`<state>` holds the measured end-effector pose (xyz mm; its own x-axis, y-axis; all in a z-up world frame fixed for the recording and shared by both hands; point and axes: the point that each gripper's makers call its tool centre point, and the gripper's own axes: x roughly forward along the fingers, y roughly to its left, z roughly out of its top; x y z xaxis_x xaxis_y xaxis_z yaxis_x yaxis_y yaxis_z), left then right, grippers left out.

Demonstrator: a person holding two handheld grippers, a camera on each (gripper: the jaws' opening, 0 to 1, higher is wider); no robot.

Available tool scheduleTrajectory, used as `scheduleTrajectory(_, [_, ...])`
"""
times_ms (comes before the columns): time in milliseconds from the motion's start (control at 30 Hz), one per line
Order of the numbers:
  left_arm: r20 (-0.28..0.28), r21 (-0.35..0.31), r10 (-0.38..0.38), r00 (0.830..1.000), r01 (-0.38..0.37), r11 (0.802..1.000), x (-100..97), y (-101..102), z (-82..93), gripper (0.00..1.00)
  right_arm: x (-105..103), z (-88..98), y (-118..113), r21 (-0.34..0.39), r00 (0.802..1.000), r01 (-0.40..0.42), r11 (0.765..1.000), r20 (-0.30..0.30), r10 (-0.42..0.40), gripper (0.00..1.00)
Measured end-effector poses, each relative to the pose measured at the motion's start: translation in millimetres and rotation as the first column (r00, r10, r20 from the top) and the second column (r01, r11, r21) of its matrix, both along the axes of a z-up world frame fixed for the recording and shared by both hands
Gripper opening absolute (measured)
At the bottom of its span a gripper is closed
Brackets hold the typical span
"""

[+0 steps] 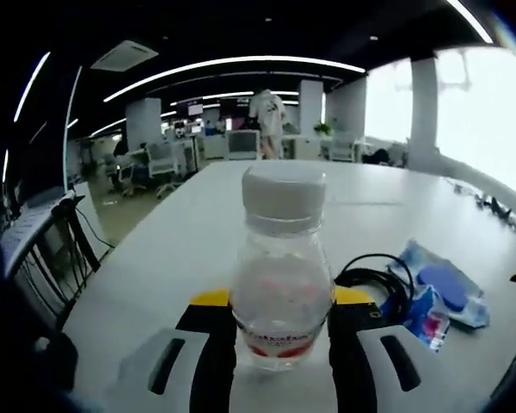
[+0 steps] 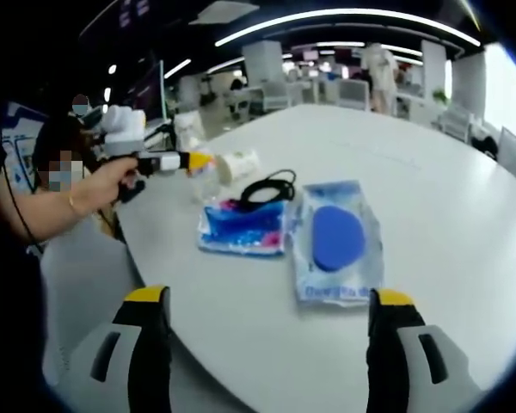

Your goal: Arrange the tabletop items into an orderly group along one side of the table until the central work area is clear of visible clutter.

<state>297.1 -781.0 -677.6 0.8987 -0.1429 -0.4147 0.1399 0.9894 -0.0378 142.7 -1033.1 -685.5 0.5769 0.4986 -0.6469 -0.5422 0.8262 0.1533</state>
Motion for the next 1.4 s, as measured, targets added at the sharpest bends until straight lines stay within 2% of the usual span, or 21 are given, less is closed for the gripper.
scheduleTrajectory(133, [0.003,-0.034,0.030,1.000,-0.030,0.999,1.7,4,-0.7,0.39,-1,-1.9,0,-0.003,1.000,0.001,1.000,-0.005,-0.001,0.93])
scheduleTrajectory(267, [0.017,-0.018,0.013,1.000,-0.012,1.000,2.0,-1,-0.6,0.40,-2,-3.5,0,0.001,1.000,0.001,1.000,-0.011,-0.001,0.93])
scheduleTrajectory(333, [0.029,-0.031,0.011,1.000,-0.010,0.999,3.1,1,-0.4,0.40,-2,-3.7,1,0.001,1.000,0.000,1.000,-0.011,0.000,0.93])
scheduleTrajectory(500, [0.086,0.061,-0.019,0.996,0.014,0.998,2.9,0,1.9,0.40,0,-2.7,1,0.001,1.000,0.002,1.000,-0.008,-0.002,0.93])
scheduleTrajectory(667, [0.168,0.079,-0.046,0.985,0.033,0.996,5.8,-2,10.1,0.46,0,-1.8,1,0.005,1.000,0.007,1.000,-0.005,-0.007,0.93])
scheduleTrajectory(767, [0.181,0.089,-0.045,0.982,0.029,0.996,6.9,-4,9.4,0.47,-1,-2.3,1,0.012,1.000,0.010,1.000,-0.007,-0.010,0.93])
scheduleTrajectory(833, [0.188,0.074,-0.025,0.982,0.011,0.997,7.7,-1,10.3,0.43,-1,-2.6,2,0.011,1.000,0.008,1.000,-0.007,-0.008,0.93])
scheduleTrajectory(900, [0.181,0.051,-0.012,0.983,0.002,0.999,7.7,-1,9.3,0.42,-2,-3.3,2,0.009,1.000,0.007,1.000,-0.009,-0.007,0.93])
scheduleTrajectory(1000, [0.187,0.066,-0.005,0.982,-0.007,0.998,7.4,0,9.9,0.42,-2,-3.9,3,0.009,1.000,0.006,1.000,-0.011,-0.006,0.93])
scheduleTrajectory(1400, [0.121,0.017,0.008,0.993,-0.010,1.000,7.5,8,10.4,0.40,-1,-3.3,2,0.009,1.000,0.003,1.000,-0.010,-0.003,0.93])
